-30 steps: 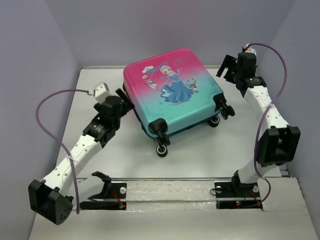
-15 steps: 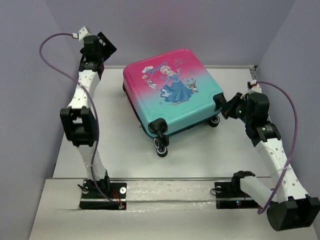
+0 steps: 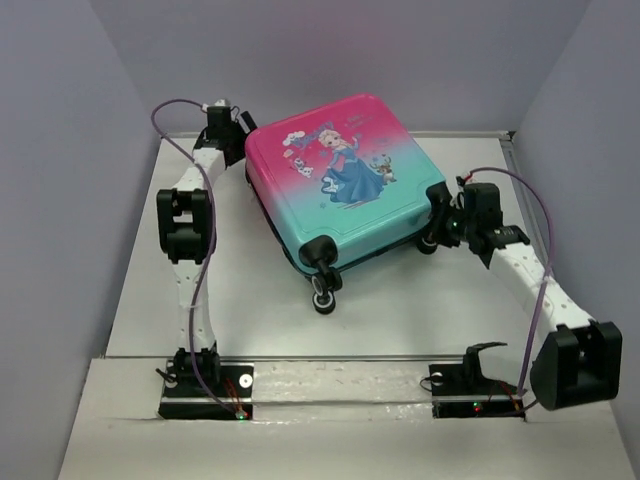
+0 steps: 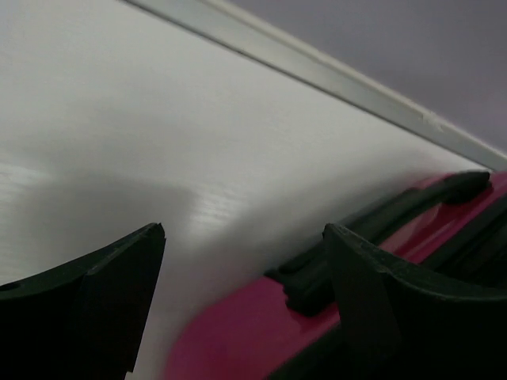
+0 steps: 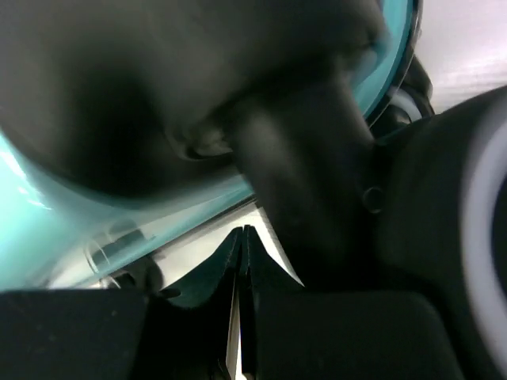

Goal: Pack the luggage

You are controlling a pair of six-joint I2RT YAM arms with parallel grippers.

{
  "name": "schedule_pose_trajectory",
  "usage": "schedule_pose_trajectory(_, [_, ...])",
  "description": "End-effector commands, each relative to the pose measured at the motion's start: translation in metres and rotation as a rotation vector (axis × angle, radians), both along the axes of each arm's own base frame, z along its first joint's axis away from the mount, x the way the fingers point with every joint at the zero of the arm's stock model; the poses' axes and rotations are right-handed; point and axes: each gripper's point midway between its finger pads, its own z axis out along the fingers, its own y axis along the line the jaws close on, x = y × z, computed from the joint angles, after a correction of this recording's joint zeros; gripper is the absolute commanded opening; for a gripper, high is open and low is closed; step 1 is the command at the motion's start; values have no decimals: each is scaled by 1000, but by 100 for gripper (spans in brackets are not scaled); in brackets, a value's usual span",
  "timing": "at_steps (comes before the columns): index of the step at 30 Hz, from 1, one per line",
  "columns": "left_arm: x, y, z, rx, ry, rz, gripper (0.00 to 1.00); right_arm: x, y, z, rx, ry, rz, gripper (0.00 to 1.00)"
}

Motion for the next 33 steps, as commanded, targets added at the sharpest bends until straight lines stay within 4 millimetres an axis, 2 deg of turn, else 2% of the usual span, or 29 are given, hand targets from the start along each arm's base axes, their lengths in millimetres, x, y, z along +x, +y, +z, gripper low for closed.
schedule_pose_trajectory(1, [-35, -46, 83, -12, -174, -90, 93, 85, 5, 57, 3, -222, -40, 7])
schedule_pose_trajectory(2, [-50, -44, 59, -15, -140, -75, 93, 96, 4, 58, -5, -229, -56, 7])
schedule_pose_trajectory(3, [-63, -42, 79, -30, -170, -29, 93, 115, 4, 73, -9, -272, -68, 7])
schedule_pose_trajectory(4, [-73, -41, 78, -43, -171, -15, 93, 129, 6, 55, -19, -229, -63, 7])
schedule_pose_trajectory(5, [-96, -36, 47, -38, -112, 23, 93, 139, 8, 54, -20, -225, -55, 7])
schedule_pose_trajectory(6, [-111, -34, 42, -45, -100, 52, 92, 148, 11, 51, -19, -221, -42, 7])
schedule_pose_trajectory(7, [-128, -41, 70, -60, -158, 57, 92, 160, 20, 65, 9, -251, -4, 7])
schedule_pose_trajectory(8, [-155, -42, 45, -37, -117, 69, 93, 168, 31, 48, 15, -212, 24, 7])
schedule_pose_trajectory(9, [-167, -36, 41, 12, -115, 120, 92, 174, 42, 46, 22, -210, 50, 7])
schedule_pose_trajectory(10, [-184, -36, 64, 17, -162, 132, 92, 176, 54, 44, 41, -195, 90, 7])
schedule_pose_trajectory(11, [-201, -49, 65, 13, -164, 118, 92, 189, 66, 64, 60, -230, 120, 7])
schedule_pose_trajectory(12, [-229, -46, 65, 19, -173, 133, 92, 190, 91, 39, 69, -154, 186, 7])
schedule_pose_trajectory(13, [-247, -62, 64, 11, -177, 97, 92, 207, 109, 74, 70, -228, 234, 7])
schedule_pose_trajectory(14, [-263, -67, 64, 8, -179, 79, 91, 214, 125, 77, 65, -223, 275, 7])
schedule_pose_trajectory(15, [-282, -62, 49, 37, -154, 94, 90, 220, 155, 44, 56, -152, 340, 7])
schedule_pose_trajectory(16, [-299, -65, 73, 10, -217, 84, 90, 218, 168, 37, 44, -99, 368, 7])
schedule_pose_trajectory(17, [-314, -66, 72, 15, -209, 67, 89, 226, 181, 39, 42, -105, 387, 8])
schedule_pose_trajectory(18, [-331, -70, 62, 12, -191, 55, 89, 246, 195, 89, 66, -227, 390, 12])
schedule_pose_trajectory(19, [-345, -71, 79, -28, -236, 44, 88, 257, 203, 57, 100, -149, 366, 16])
schedule_pose_trajectory(20, [-359, -77, 71, -40, -224, 10, 87, 269, 212, 103, 159, -257, 368, 21])
schedule_pose_trajectory(22, [-377, -78, 72, -82, -225, 2, 86, 281, 226, 108, 254, -270, 352, 50])
schedule_pose_trajectory(24, [-384, -67, 71, -45, -227, 34, 83, 285, 223, 135, 323, -327, 341, 72])
schedule_pose_trajectory(25, [-386, -59, 75, -24, -243, 59, 82, 293, 219, 126, 348, -335, 333, 85])
schedule_pose_trajectory(26, [-388, -50, 77, 12, -240, 83, 82, 287, 205, 165, 365, -401, 308, 89])
schedule_pose_trajectory(28, [-388, -34, 94, 42, -290, 141, 79, 282, 192, 187, 351, -456, 296, 98])
schedule_pose_trajectory(29, [-388, -30, 108, 61, -324, 139, 79, 276, 176, 214, 335, -512, 292, 100])
schedule_pose_trajectory(31, [-390, -28, 130, 57, -385, 126, 79, 264, 163, 239, 345, -545, 321, 100])
schedule_pose_trajectory(32, [-392, -30, 149, 54, -432, 102, 79, 257, 145, 264, 350, -580, 315, 100])
schedule_pose_trajectory(33, [-394, -31, 159, 43, -460, 82, 63, 251, 136, 272, 354, -582, 314, 100])
